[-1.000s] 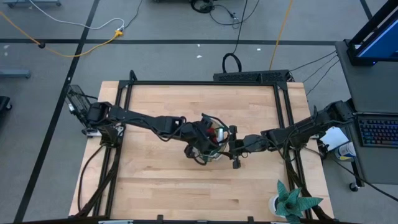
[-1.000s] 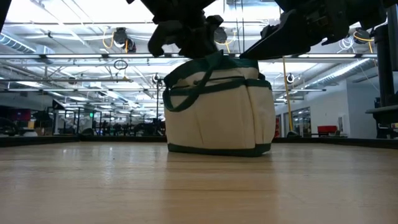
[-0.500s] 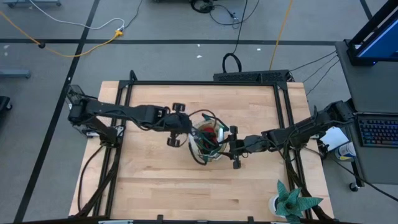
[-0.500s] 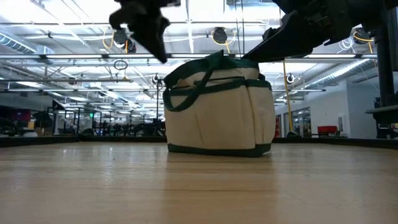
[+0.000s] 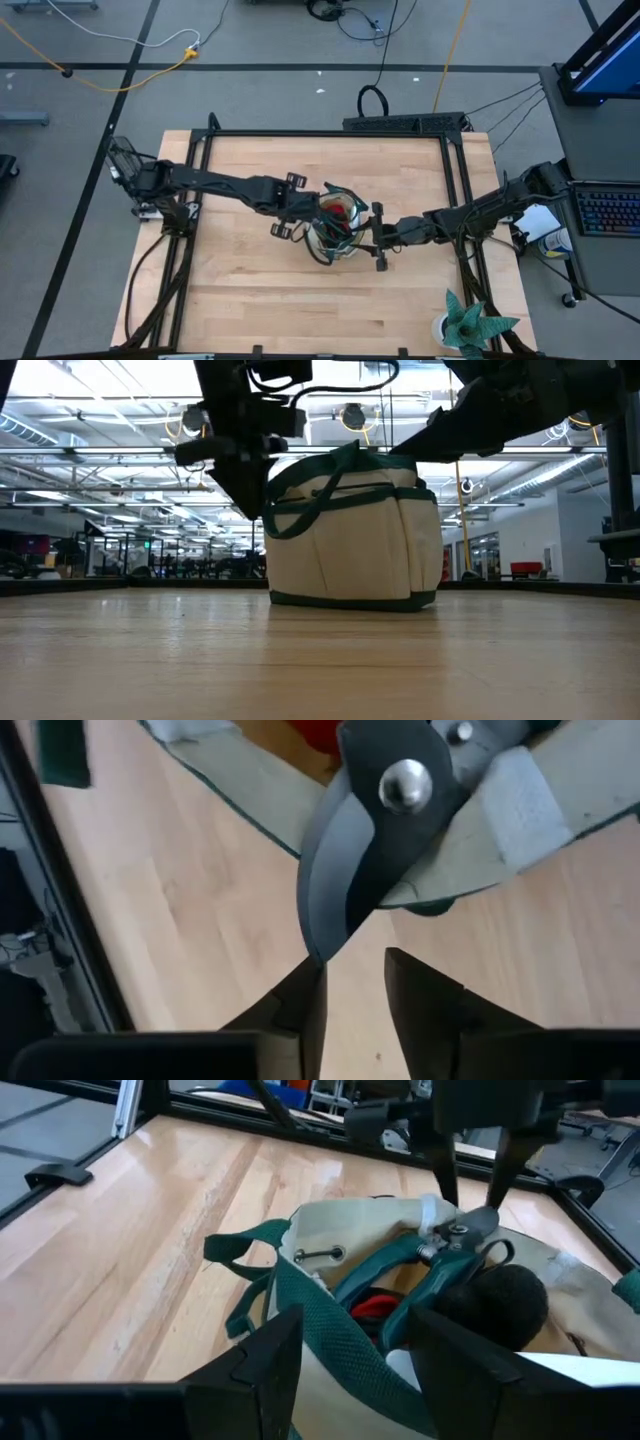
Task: Pick & Place Garden tools in Gardening bag
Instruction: Put the green pruner into the brown gardening bag
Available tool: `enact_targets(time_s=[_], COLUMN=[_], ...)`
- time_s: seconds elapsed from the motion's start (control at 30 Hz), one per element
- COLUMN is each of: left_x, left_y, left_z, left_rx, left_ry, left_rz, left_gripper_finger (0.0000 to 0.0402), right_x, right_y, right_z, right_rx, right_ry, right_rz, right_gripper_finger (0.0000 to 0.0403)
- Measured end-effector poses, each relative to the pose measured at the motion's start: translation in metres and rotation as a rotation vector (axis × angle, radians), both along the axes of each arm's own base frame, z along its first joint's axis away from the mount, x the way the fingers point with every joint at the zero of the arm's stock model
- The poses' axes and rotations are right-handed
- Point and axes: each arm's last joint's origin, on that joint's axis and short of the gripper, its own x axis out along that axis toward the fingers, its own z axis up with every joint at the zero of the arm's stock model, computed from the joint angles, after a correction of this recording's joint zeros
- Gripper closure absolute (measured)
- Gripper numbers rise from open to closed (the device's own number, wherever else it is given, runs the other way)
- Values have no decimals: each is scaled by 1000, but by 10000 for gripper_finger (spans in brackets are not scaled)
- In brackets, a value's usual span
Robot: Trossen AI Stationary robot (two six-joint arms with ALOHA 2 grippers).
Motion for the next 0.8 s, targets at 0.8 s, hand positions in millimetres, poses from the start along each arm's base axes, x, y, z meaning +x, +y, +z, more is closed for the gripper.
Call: enact_targets(time_s=[0.8], left_x=[16], left_y=[-6], left_z=[9], left_rx=[120], left_ry=[-144], left_rz=[-143], left_gripper_finger=[390], right_x=[0], right_y=[0], right_z=[1], right_rx=[-3], right_ry=[-9], right_rz=[-6], right_gripper_finger=[232])
